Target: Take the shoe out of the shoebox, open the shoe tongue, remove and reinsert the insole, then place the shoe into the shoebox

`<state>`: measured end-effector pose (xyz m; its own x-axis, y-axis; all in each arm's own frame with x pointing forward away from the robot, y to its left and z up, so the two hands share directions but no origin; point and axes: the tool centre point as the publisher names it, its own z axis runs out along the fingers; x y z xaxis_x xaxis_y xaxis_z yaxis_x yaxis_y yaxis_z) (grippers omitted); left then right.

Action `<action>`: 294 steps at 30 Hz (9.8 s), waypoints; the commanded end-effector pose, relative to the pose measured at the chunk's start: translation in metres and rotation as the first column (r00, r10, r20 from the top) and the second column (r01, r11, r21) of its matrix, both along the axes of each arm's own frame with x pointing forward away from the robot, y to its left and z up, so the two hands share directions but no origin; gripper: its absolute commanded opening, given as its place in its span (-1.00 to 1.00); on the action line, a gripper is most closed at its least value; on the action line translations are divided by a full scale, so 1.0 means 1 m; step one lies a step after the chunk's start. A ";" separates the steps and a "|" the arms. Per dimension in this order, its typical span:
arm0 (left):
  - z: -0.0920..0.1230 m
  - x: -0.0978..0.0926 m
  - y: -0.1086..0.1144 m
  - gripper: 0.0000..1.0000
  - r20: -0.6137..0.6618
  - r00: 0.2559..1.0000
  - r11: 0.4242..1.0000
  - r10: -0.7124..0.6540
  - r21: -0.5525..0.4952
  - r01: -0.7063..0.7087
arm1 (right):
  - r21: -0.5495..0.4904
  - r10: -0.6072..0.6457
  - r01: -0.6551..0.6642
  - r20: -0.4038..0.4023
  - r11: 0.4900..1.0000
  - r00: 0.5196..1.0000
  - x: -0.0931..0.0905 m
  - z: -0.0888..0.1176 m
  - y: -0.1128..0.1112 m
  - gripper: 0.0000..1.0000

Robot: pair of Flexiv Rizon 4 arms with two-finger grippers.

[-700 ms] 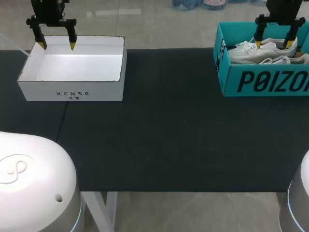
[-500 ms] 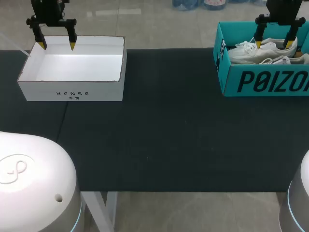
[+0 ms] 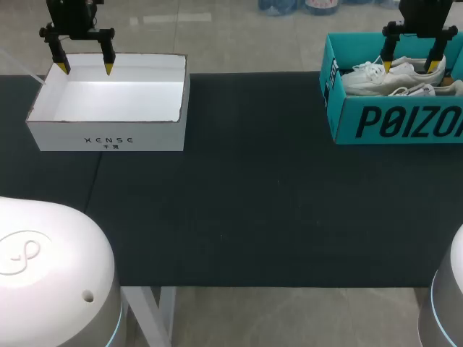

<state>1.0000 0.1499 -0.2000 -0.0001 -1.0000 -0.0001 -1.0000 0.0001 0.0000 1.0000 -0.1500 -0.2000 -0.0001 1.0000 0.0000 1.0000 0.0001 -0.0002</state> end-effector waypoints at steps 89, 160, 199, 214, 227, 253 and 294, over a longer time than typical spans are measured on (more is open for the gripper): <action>0.000 0.000 0.000 1.00 0.000 1.000 1.000 0.000 0.000 0.000 | -0.012 -0.061 0.062 0.034 0.998 0.998 0.055 -0.047 -0.165 1.00; 0.000 0.000 0.000 1.00 0.000 1.000 1.000 0.000 0.000 0.000 | -0.081 -0.176 0.200 0.235 0.976 0.956 0.097 -0.054 -0.221 -1.00; 0.000 0.000 0.000 1.00 0.000 1.000 1.000 0.000 0.000 0.000 | -0.066 -0.373 0.419 0.345 0.906 0.861 -0.078 0.119 -0.149 -1.00; 0.000 0.000 0.000 1.00 0.000 1.000 1.000 0.000 0.000 0.000 | -0.070 -0.365 0.423 0.392 0.903 0.845 -0.230 0.055 -0.090 -1.00; 0.000 0.000 0.000 1.00 0.000 1.000 1.000 0.000 0.000 0.000 | -0.114 -0.289 0.389 0.488 0.914 0.823 -0.290 0.017 -0.001 -1.00; 0.000 0.000 0.000 1.00 0.000 1.000 1.000 0.000 0.000 0.000 | -0.154 -0.342 0.430 0.401 0.890 0.850 -0.257 -0.036 0.115 -1.00; 0.000 0.000 0.000 1.00 0.000 1.000 1.000 0.000 0.000 0.000 | -0.150 -0.373 0.427 0.291 0.892 0.881 -0.195 -0.139 0.156 -1.00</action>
